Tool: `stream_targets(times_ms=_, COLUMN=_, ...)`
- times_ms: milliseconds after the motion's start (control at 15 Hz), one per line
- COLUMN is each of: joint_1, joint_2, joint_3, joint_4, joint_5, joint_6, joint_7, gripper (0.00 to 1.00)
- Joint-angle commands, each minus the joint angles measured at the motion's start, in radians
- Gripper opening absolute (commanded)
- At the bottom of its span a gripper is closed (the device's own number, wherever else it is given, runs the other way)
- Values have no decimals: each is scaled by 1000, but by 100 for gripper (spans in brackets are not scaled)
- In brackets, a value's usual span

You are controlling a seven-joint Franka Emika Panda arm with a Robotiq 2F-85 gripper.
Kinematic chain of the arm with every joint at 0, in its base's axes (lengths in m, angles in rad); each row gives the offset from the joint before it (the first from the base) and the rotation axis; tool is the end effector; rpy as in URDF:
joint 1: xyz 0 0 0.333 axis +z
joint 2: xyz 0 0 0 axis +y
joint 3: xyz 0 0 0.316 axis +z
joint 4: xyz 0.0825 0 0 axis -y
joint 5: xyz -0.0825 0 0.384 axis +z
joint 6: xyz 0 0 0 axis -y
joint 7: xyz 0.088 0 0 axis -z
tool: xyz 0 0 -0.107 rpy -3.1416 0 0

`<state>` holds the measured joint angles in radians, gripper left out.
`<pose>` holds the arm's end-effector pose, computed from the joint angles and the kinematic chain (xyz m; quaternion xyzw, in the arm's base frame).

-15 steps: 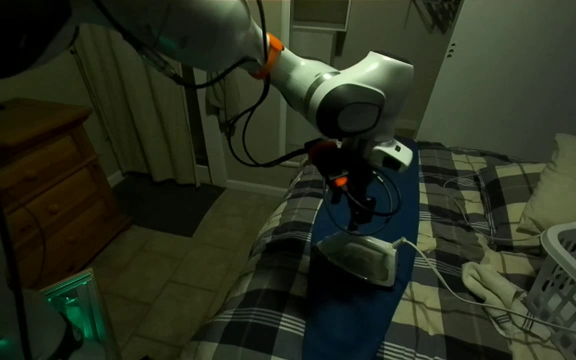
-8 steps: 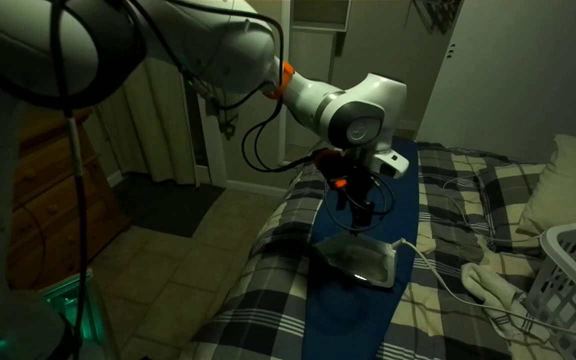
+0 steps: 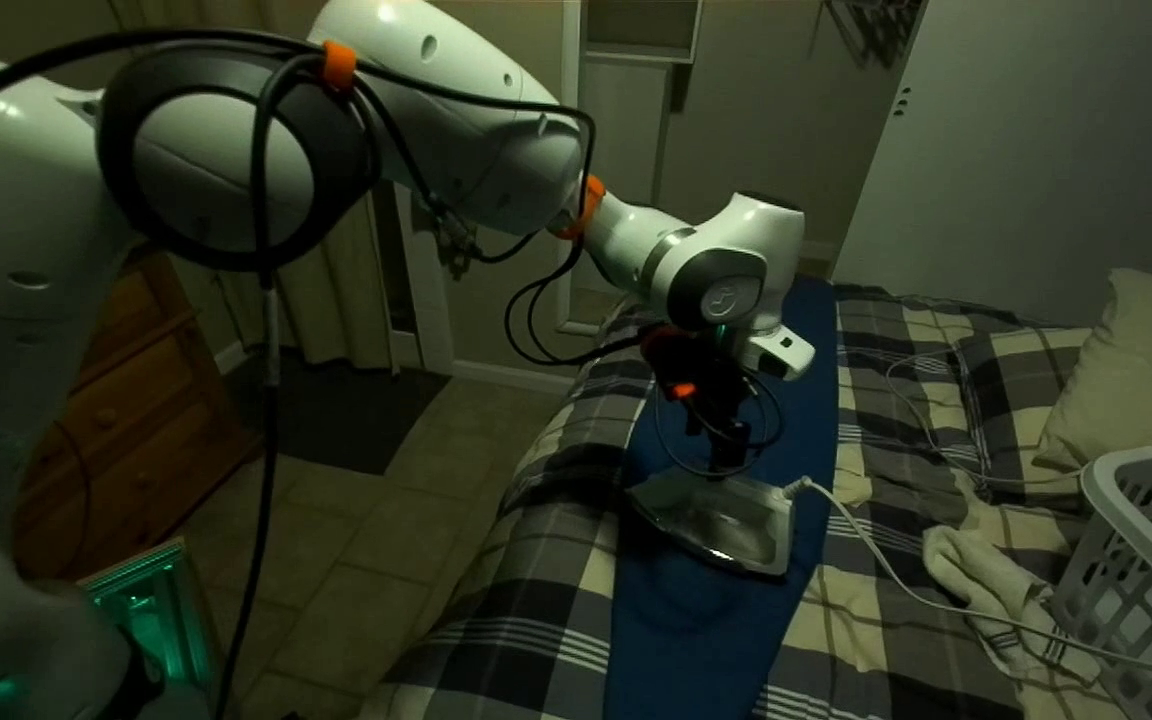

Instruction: Turn the pressing iron

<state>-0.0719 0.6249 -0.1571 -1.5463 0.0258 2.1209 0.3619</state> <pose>0.6835 -0.1416 0.2851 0.9578 -0.2845 -0.0190 0.0366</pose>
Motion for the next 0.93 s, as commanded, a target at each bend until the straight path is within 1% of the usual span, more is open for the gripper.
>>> stream_targets(times_ms=0, joint_1=9, joint_2=75, joint_3=-14, joint_4=72, joint_5=-11, joint_6=15, joint_7=57, gripper=100)
stream_targets(times_ms=200, joint_1=12, joint_2=106, joint_3=-25, joint_4=92, joint_5=-12, joint_6=23, joint_7=89, gripper=100)
stream_targets(times_ms=267, joint_1=10, joint_2=113, joint_3=-27, joint_4=98, joint_5=-9, joint_6=22, joint_7=94, gripper=98)
stream_targets(times_ms=333, joint_1=12, joint_2=117, joint_3=-31, joint_4=99, joint_5=-12, joint_6=24, joint_7=104, gripper=78)
stream_targets(times_ms=467, joint_1=14, joint_2=120, joint_3=-35, joint_4=98, joint_5=-20, joint_6=33, joint_7=97, gripper=69)
stream_targets(times_ms=600, joint_1=19, joint_2=116, joint_3=-41, joint_4=94, joint_5=-43, joint_6=50, joint_7=72, gripper=53)
stream_targets(times_ms=733, joint_1=30, joint_2=111, joint_3=-52, joint_4=88, joint_5=-86, joint_6=82, joint_7=52, gripper=41)
stream_targets(times_ms=800, joint_1=34, joint_2=107, joint_3=-54, joint_4=83, joint_5=-108, joint_6=101, joint_7=34, gripper=33)
stream_targets(times_ms=867, joint_1=42, joint_2=104, joint_3=-60, joint_4=80, joint_5=-139, joint_6=115, joint_7=16, gripper=27)
